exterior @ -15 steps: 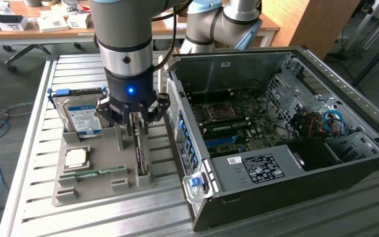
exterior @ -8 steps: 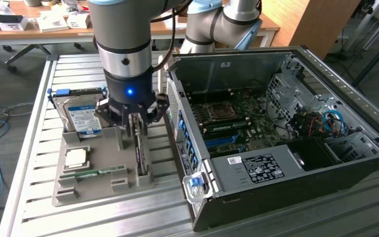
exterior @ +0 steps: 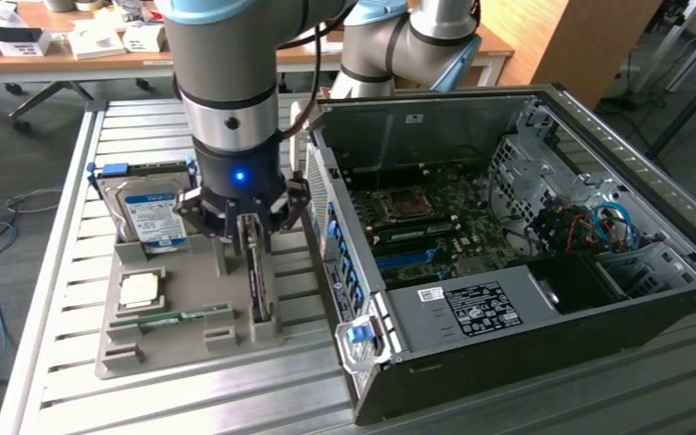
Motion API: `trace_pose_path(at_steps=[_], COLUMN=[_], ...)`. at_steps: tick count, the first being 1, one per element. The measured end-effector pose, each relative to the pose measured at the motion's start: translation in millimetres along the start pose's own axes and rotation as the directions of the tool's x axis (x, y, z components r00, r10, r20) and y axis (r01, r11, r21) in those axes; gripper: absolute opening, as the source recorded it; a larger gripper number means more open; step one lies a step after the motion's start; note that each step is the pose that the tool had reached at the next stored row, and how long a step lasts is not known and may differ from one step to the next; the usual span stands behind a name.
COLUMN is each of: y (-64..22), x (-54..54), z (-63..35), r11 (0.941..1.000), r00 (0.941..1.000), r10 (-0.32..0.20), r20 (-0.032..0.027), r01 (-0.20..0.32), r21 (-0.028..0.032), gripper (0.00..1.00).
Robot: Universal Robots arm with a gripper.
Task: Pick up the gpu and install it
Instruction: 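Pick up the gpu and move the gpu toward the slot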
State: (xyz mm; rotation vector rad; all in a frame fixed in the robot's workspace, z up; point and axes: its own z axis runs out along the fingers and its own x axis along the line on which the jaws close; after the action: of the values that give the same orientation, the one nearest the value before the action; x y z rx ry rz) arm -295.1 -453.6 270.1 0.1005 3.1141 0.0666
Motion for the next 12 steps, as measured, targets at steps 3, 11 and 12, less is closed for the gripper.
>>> trace_pose_path(at_steps=[3,11,12], y=[-0.2,-0.5,-0.5], x=[0.1,0.2,0.3], z=[3.7,10.9,10.9], r11=[1.0,1.0,1.0], r00=[1.0,1.0,1.0], r10=[-0.002,-0.007,-0.007], r20=[-0.0001,-0.0004,-0.0004], r01=[0.002,0.007,0.007], r21=[0.0,-0.0001,0.0], gripper=[0.41,0.41,0.41])
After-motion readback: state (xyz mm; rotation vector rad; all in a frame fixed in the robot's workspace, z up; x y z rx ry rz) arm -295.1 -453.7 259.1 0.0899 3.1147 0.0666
